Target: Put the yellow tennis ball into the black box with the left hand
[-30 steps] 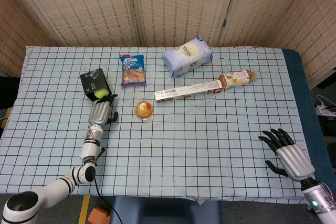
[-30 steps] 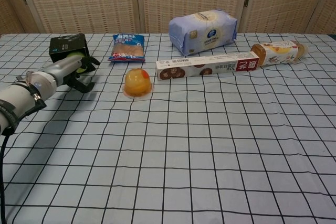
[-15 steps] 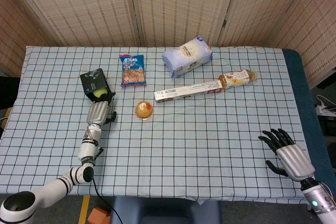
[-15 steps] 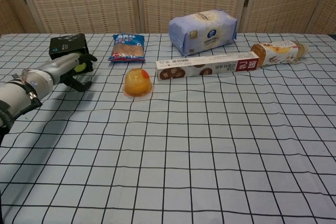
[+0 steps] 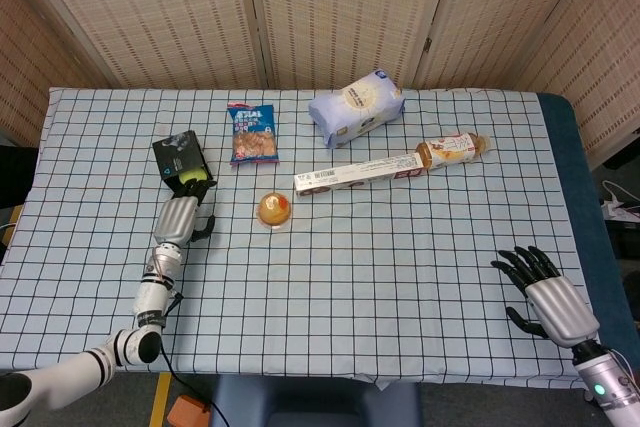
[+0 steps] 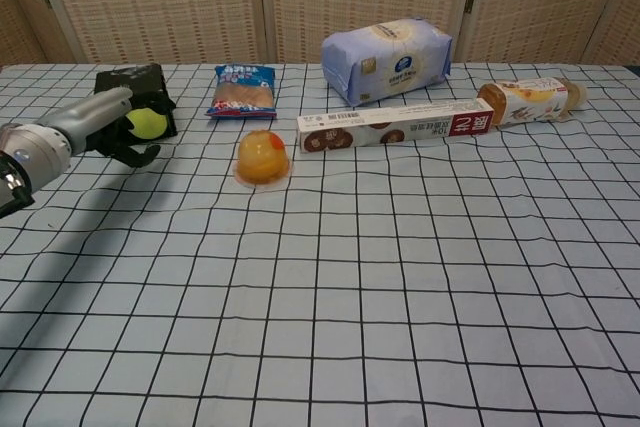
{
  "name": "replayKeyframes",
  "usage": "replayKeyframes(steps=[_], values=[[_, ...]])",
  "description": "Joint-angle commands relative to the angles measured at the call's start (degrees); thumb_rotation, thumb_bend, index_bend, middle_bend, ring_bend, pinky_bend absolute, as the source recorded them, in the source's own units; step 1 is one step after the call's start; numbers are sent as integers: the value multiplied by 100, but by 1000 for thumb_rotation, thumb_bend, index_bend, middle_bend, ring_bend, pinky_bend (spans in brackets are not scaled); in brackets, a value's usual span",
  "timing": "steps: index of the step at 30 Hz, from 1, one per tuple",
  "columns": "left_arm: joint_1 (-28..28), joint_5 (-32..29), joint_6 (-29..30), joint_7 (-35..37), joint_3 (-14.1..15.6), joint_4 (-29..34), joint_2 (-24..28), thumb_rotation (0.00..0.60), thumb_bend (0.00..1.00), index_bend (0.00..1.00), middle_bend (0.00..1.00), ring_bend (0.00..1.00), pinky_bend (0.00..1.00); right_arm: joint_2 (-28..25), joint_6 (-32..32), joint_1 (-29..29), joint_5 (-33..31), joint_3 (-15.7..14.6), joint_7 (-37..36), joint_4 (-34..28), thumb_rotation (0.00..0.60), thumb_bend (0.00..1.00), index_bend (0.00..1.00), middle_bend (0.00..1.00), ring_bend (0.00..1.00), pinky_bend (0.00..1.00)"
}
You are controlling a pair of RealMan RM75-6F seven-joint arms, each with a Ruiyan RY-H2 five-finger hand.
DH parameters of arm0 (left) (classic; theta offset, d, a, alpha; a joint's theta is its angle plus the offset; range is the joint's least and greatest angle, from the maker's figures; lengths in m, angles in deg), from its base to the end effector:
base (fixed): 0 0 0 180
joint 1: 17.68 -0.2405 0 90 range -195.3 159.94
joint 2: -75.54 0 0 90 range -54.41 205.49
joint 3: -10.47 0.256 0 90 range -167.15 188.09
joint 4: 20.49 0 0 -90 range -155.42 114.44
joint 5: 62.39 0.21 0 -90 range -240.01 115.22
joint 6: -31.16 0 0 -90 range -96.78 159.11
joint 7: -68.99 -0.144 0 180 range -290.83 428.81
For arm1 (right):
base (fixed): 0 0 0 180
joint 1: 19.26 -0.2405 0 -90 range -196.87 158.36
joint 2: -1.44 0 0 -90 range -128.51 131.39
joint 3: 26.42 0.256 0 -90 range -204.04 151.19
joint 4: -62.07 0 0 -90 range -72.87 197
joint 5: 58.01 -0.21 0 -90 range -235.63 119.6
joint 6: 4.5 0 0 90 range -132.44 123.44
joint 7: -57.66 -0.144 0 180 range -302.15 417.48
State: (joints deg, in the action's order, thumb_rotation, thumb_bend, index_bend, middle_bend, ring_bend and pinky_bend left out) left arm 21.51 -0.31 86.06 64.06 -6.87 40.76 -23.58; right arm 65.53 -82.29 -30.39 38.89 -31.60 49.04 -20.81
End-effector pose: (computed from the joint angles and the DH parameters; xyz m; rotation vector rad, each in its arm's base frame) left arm -0.2114 0.3890 -0.0164 -1.4863 -1.1328 -0.9864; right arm -0.3229 -0.1832 0.1311 1.7507 -0.9452 0.8437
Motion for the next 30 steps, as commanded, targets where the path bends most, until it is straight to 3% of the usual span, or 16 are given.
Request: replayKeyframes(steps=[1,10,17,24,30], values=[[-328,339,449,-8,239,634,438,600,475,223,169,85,209,-6,-9,2,2,2,-5,-5,600,269,157,77,0,21],[-1212,1603,1719,-72,1087,1955,1750,600,473,303,264,176,244,-34,-88,16,34,13,-37,-35,600,269,157,77,0,21],[-1869,2529,2523,74,1818,1996,2524,600,474,309,249,177,241,-9,-62,7,-8,41,17,-27,600,269,157,77,0,21],[-2367,2707,3045,-25,2013,1575,2498,600,452,309,255,172,172,46,-74,19,-86,100,116,11,600,269,158,77,0,21],[-2545,2605,3128,-148,1947,1507,2408,600,454,309,261,170,162,77,-125,43,-112,131,167,20,600,269,157,77,0,21]])
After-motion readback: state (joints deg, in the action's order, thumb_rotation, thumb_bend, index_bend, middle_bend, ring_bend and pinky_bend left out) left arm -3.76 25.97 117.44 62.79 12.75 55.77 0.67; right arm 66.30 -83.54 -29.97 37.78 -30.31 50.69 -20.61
